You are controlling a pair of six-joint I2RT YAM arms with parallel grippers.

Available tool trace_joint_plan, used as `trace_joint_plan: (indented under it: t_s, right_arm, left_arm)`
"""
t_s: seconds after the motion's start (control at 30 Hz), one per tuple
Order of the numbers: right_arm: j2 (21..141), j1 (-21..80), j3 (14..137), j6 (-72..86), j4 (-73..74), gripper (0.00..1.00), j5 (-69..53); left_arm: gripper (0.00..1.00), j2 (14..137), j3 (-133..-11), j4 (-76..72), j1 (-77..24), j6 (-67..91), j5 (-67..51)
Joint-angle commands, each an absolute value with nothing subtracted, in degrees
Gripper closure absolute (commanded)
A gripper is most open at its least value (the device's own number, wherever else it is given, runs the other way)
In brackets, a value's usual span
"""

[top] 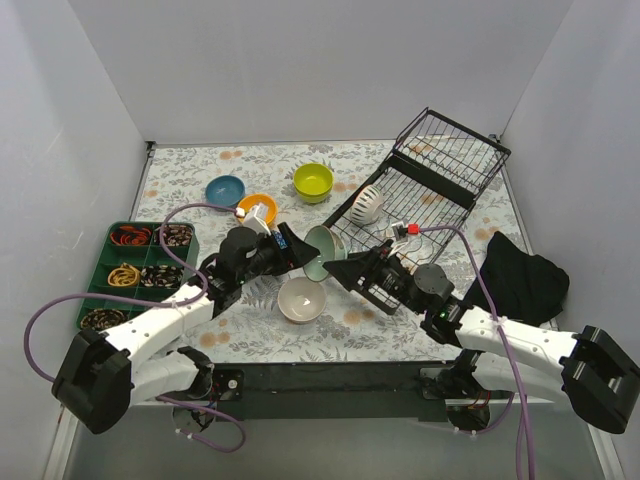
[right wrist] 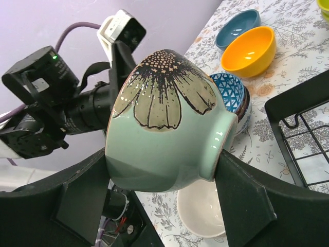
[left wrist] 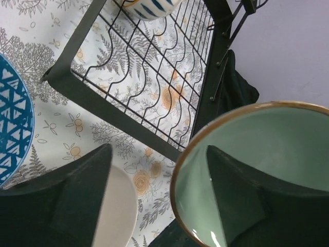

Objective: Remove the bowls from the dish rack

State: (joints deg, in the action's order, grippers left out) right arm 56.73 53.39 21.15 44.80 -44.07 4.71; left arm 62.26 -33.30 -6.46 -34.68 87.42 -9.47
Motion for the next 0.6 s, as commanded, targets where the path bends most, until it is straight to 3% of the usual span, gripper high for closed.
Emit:
trace_joint_plan:
  t_s: [0.0, 0.2, 0.27, 0.33, 0.57]
  right_arm:
    - [55.28, 53.61, 20.31, 45.7, -56.68, 0.99, 2.99]
    - [54.49, 53.7, 17.94, 45.35, -57.22, 0.94, 3.6]
    - [53.79, 53.61, 17.32, 44.74, -57.22, 0.84, 3.87]
    - [53.18, 53.61, 16.18, 44.21, -57.22, 0.78, 4.48]
    - [48.52, 53.61, 13.62, 41.49, -52.49, 0.26, 8.52]
  left_arm:
    - [0.38, 62.93, -31.91, -10.37, -36.21, 90.0, -7.65]
    - [0.86, 59.25, -31.29, -9.41, -36.74, 89.91, -5.72]
    - [0.98, 57.75, -31.55, -6.61, -36.74, 88.78, -4.31]
    - [1.0, 55.99, -32.78, -4.14, -36.74, 87.72, -2.12]
    - [1.0, 51.86, -36.99, 9.72, -36.74, 82.19, 5.17]
